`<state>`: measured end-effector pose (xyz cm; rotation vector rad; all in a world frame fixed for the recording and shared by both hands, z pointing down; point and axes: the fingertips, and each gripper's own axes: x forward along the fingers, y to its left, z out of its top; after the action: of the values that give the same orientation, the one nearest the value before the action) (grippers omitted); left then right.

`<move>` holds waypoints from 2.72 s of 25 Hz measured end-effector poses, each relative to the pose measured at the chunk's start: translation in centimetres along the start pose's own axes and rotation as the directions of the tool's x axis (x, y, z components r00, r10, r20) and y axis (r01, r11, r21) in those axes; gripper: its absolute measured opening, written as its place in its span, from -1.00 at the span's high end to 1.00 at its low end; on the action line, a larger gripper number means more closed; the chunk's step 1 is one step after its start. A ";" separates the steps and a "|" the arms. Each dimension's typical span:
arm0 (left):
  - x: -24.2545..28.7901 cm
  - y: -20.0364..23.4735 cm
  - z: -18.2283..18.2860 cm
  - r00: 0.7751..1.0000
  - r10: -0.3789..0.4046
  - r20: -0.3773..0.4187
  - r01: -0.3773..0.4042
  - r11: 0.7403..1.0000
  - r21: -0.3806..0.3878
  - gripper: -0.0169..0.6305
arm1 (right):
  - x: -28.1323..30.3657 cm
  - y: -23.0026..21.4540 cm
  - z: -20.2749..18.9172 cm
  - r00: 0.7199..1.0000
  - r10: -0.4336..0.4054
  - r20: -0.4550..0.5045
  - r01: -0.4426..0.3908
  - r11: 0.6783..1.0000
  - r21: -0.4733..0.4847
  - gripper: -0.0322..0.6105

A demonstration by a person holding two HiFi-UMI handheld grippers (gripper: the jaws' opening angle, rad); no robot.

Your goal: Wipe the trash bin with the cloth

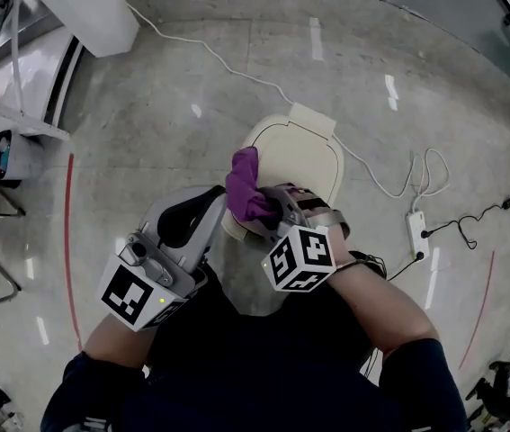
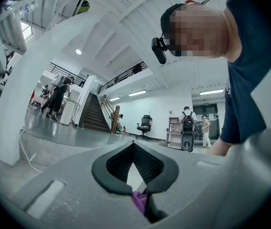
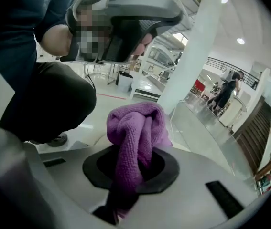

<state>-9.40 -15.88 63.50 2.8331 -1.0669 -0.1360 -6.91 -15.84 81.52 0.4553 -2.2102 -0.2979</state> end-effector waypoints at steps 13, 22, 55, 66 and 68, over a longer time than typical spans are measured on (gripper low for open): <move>0.7 -0.9 -0.7 0.999 -0.050 -0.014 0.050 0.999 -0.016 0.95 | -4.3 6.3 -3.0 0.988 0.151 -0.024 -0.152 0.987 -0.041 0.69; 4.1 -3.5 -1.1 0.989 -0.142 -0.025 0.142 0.990 -0.018 0.95 | -8.3 5.4 -8.7 0.991 0.110 -0.071 -0.106 0.993 0.060 0.69; 2.0 -13.6 38.8 0.976 -0.205 -0.071 0.198 0.975 -0.098 0.95 | -37.1 -9.8 20.9 0.997 -0.060 0.058 0.034 0.929 0.368 0.69; -2.4 -19.0 54.7 0.992 -0.125 -0.032 0.123 0.990 -0.069 0.95 | -49.6 -13.4 32.2 0.978 -0.127 0.166 0.043 0.899 0.435 0.69; -3.1 -20.1 56.3 0.994 -0.107 -0.024 0.105 0.991 -0.084 0.95 | -51.5 -13.5 33.4 0.971 -0.136 0.196 0.031 0.887 0.460 0.69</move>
<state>-5.51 -2.90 5.19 2.8081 -0.8841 -0.1444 -0.06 -4.57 20.04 0.8076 -2.4873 0.1424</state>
